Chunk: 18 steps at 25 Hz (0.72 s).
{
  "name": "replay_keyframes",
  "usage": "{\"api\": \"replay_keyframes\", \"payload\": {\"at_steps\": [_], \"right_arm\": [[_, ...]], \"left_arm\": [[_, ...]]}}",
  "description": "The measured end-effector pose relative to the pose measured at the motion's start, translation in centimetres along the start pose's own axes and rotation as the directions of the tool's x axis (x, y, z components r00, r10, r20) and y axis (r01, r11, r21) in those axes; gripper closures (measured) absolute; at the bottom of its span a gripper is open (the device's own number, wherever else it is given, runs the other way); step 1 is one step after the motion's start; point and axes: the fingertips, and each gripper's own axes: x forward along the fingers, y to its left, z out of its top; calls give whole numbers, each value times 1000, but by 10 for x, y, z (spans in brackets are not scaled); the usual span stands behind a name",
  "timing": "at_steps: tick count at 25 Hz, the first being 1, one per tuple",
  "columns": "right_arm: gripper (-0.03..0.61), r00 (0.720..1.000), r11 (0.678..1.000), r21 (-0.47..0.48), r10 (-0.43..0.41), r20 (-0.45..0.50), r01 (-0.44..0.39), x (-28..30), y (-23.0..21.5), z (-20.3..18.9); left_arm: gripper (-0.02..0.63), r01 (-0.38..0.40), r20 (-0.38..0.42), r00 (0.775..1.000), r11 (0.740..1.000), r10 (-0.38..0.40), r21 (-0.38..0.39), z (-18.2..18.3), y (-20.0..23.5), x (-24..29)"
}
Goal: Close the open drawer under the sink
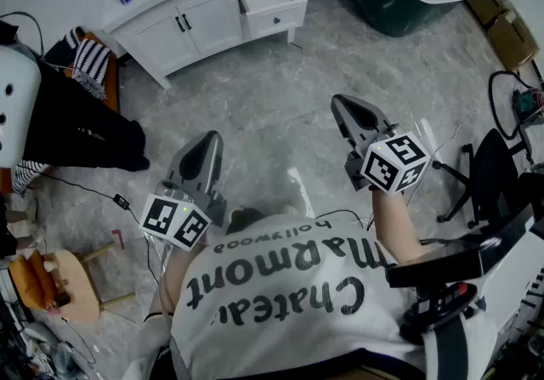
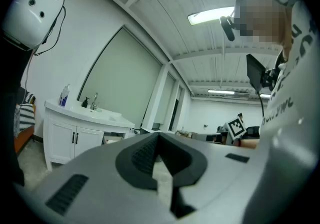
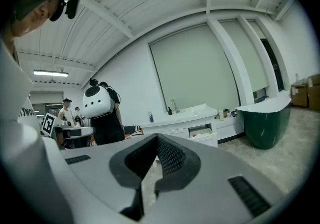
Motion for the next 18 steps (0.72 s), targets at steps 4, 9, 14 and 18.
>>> {"api": "replay_keyframes", "payload": {"at_steps": [4,9,14,18], "right_arm": [[568,1000,1000,-11,-3,4,3,-10,-1,1],[568,1000,1000,-9,-4,5,4,-16,-7,2],[568,999,1000,10,25,28,-26,-19,-5,6],[566,998,1000,-9,29,50,-29,-18,-3,8]], "left_arm": [[606,3,6,1000,1000,-3,5,-1,-9,-1],[606,12,12,1000,1000,-12,15,2,-18,3],[606,16,62,998,1000,-16,7,8,-22,-1],[606,12,83,996,1000,-13,10,6,-20,-6]]}}
